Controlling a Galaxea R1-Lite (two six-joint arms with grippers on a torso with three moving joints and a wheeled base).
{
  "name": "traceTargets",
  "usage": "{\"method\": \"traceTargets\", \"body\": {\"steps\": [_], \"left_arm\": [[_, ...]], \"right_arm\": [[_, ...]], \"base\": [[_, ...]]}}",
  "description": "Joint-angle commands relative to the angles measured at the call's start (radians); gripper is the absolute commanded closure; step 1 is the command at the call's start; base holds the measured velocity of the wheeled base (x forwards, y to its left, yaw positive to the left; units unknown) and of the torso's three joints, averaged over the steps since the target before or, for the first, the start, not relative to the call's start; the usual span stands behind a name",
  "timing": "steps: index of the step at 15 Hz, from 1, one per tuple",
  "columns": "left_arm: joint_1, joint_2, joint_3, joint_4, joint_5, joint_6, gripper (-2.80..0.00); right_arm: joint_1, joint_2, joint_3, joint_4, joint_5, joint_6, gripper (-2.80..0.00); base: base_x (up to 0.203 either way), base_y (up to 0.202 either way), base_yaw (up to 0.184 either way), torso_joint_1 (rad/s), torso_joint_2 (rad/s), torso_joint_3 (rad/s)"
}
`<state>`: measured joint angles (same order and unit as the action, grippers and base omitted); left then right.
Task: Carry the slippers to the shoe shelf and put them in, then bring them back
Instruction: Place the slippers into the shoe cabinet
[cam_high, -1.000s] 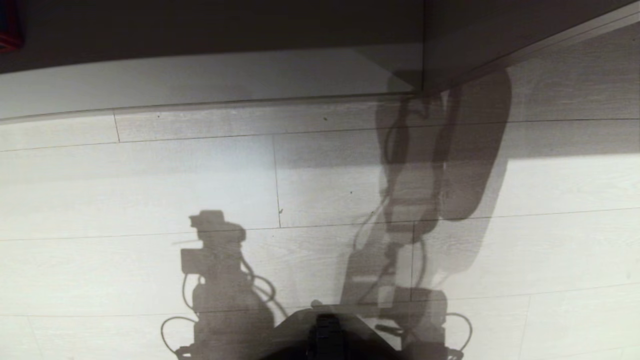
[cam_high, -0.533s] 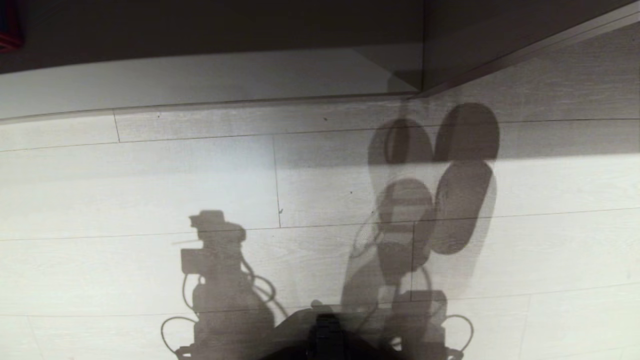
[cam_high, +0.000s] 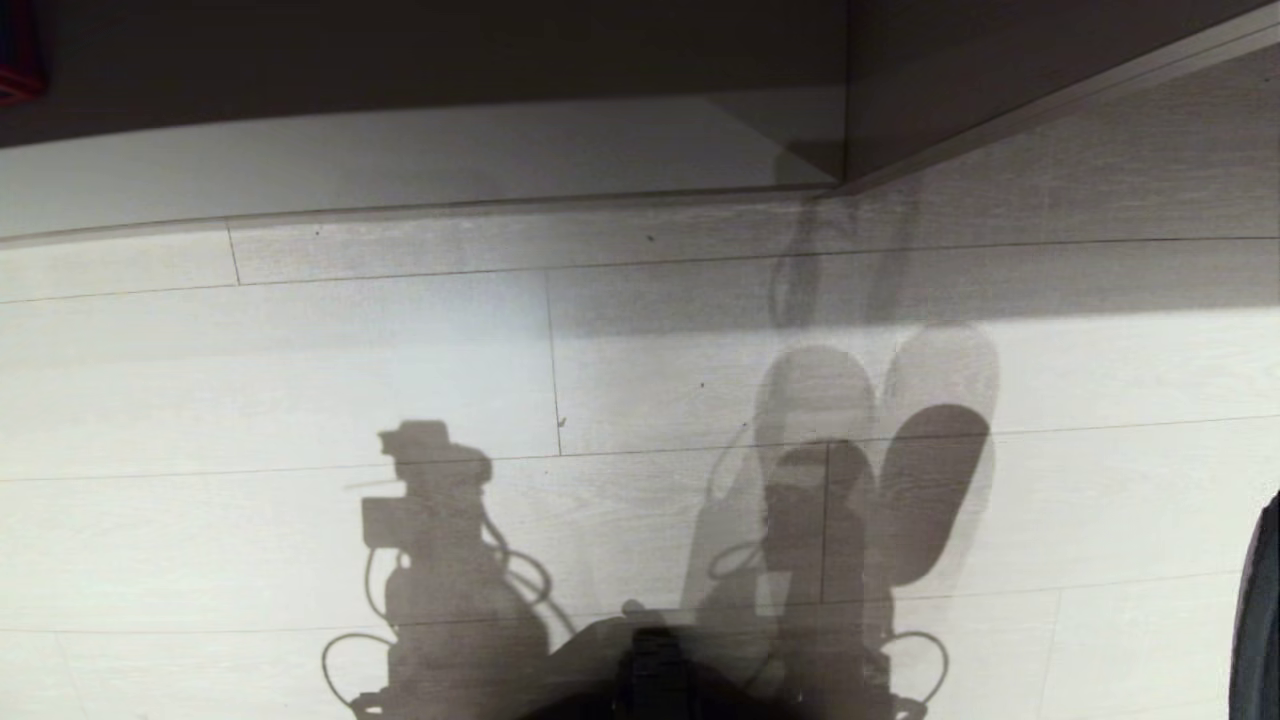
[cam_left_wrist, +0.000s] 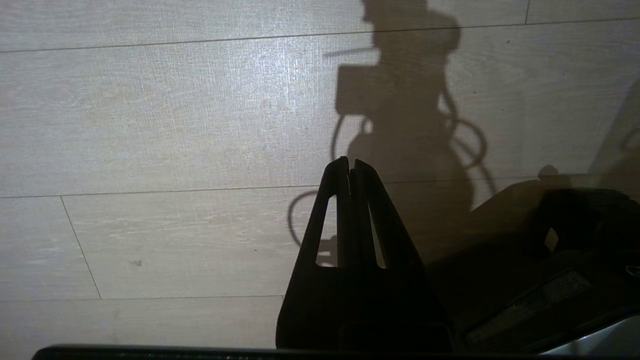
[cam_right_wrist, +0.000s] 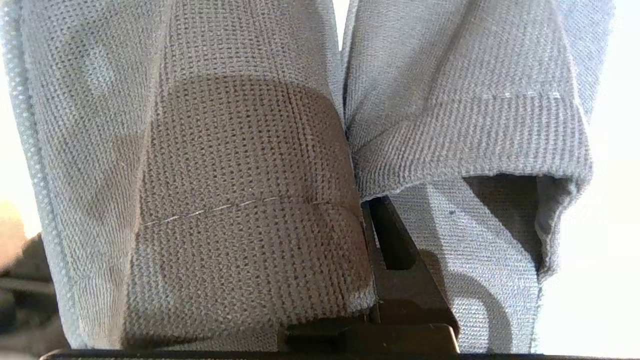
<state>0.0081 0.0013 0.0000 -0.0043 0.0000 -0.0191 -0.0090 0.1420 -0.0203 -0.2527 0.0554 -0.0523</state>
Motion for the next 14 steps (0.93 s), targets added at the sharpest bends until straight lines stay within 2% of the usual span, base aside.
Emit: {"method": "traceTargets", "body": {"steps": [1, 5, 12, 14], "left_arm": [[0.000, -0.001, 0.000, -0.001, 0.000, -0.001, 0.00], [0.000, 0.000, 0.000, 0.000, 0.000, 0.001, 0.00], [0.001, 0.000, 0.000, 0.000, 0.000, -0.001, 0.00], [0.001, 0.000, 0.000, 0.000, 0.000, -0.001, 0.00]], "right_arm": [[0.006, -0.057, 0.020, 0.058, -0.040, 0.003, 0.00], [0.006, -0.141, 0.021, 0.233, -0.044, -0.017, 0.00], [0.007, -0.142, 0.022, 0.256, -0.046, -0.015, 0.00], [0.007, -0.141, 0.022, 0.256, -0.046, -0.017, 0.00]], "base": [[0.000, 0.000, 0.000, 0.000, 0.00, 0.000], [0.000, 0.000, 0.000, 0.000, 0.00, 0.000], [0.000, 0.000, 0.000, 0.001, 0.00, 0.004], [0.000, 0.000, 0.000, 0.002, 0.00, 0.147]]}}
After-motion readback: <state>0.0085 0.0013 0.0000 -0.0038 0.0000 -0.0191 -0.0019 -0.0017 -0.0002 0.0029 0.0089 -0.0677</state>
